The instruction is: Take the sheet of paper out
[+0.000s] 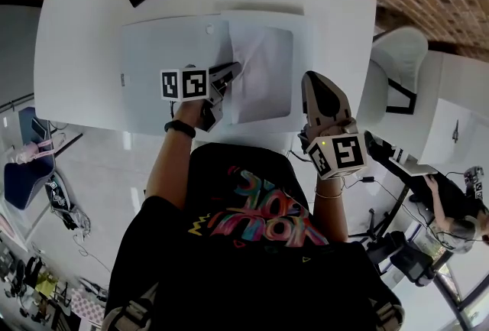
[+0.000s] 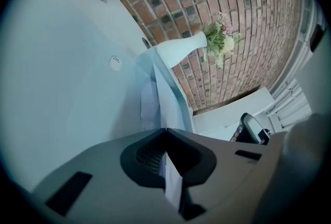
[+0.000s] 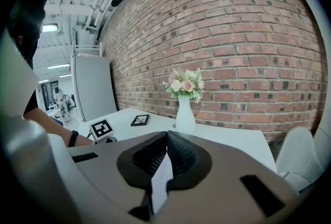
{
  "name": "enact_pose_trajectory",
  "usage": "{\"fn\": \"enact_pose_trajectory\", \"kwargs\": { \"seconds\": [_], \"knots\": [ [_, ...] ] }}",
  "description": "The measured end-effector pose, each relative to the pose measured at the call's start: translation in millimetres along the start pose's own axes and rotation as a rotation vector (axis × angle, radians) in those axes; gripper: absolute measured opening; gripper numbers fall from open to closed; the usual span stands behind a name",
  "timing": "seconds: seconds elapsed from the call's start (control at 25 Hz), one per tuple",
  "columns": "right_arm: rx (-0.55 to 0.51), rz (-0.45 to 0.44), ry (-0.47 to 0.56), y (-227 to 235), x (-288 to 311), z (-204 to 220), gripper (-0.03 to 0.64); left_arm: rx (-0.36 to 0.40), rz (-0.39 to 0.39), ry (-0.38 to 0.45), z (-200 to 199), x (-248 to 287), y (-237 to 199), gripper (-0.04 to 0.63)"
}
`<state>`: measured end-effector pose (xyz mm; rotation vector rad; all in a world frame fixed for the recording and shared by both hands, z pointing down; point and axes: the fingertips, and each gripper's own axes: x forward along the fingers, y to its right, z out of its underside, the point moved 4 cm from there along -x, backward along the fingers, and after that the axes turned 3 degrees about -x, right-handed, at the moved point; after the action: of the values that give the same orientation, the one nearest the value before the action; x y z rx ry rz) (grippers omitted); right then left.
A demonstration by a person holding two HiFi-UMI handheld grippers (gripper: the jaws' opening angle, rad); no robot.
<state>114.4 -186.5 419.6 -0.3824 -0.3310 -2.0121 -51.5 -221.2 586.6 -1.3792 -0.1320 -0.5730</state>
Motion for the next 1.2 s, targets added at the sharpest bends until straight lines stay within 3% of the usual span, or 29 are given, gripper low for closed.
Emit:
{"fn": "enact_pose_trajectory", "kwargs": {
  "seconds": [0.64, 1.2],
  "knots": [
    [-0.029, -0.022, 0.055, -17, -11, -19, 0.02, -0.007, 0.211, 0.132, -1, -43, 48, 0.025],
    [-0.065, -0.059, 0.096, -40, -22, -38, 0.02, 0.072, 0.227, 0.214, 4, -87, 75, 0.025]
  ]
}}
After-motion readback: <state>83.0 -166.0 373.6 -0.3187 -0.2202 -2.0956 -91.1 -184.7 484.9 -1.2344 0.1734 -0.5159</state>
